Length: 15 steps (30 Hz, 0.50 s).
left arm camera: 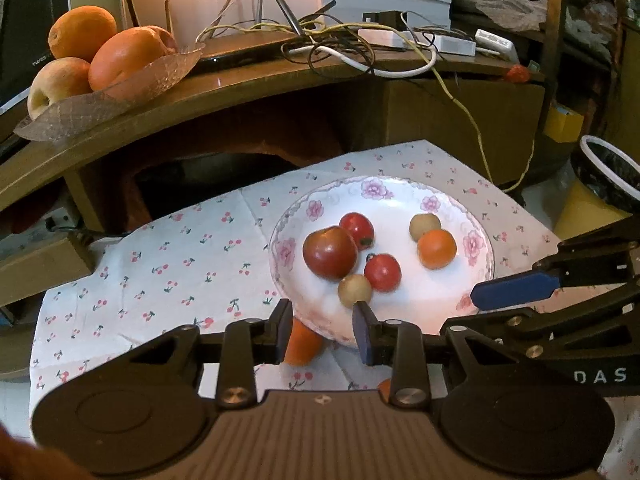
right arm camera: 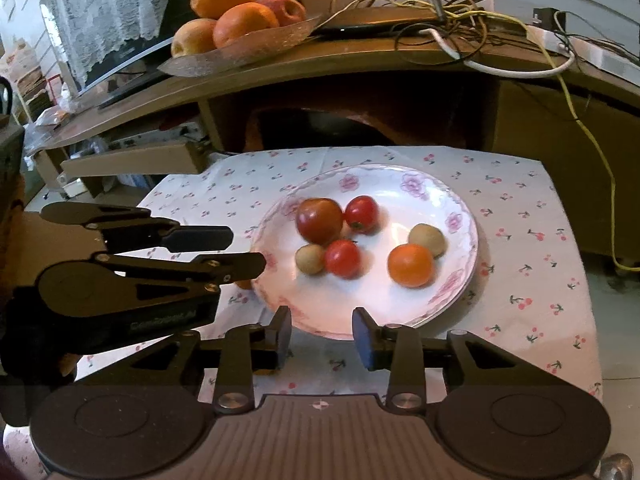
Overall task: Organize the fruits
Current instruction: 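Move both open tools to the two oranges on the cloth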
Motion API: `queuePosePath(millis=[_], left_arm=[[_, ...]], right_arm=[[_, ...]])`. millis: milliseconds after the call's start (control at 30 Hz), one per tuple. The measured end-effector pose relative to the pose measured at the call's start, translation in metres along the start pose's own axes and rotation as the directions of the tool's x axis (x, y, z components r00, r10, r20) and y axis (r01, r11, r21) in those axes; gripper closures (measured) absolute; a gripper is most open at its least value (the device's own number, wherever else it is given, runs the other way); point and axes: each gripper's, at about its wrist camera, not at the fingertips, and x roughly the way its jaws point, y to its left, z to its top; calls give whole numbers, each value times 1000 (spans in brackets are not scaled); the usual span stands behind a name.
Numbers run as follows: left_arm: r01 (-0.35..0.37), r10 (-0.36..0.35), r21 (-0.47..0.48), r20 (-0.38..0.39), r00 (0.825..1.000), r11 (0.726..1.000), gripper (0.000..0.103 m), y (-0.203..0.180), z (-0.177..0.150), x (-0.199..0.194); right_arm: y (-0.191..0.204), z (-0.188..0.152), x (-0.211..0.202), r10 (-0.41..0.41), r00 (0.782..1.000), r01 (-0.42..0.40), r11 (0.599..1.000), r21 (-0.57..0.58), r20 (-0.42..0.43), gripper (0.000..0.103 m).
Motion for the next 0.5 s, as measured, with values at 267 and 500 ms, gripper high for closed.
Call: queuePosePath(millis=[267, 500], left_arm=[[11, -11, 17, -15, 1000, 1000, 64, 4, -7, -5], [12, -11, 31, -39, 999, 999, 64, 14, -19, -8]], right_arm=[[11, -4, 1, 29, 999, -30, 999, -17, -23, 67], [24, -12, 4, 68, 995, -72, 996, -52, -67, 66]])
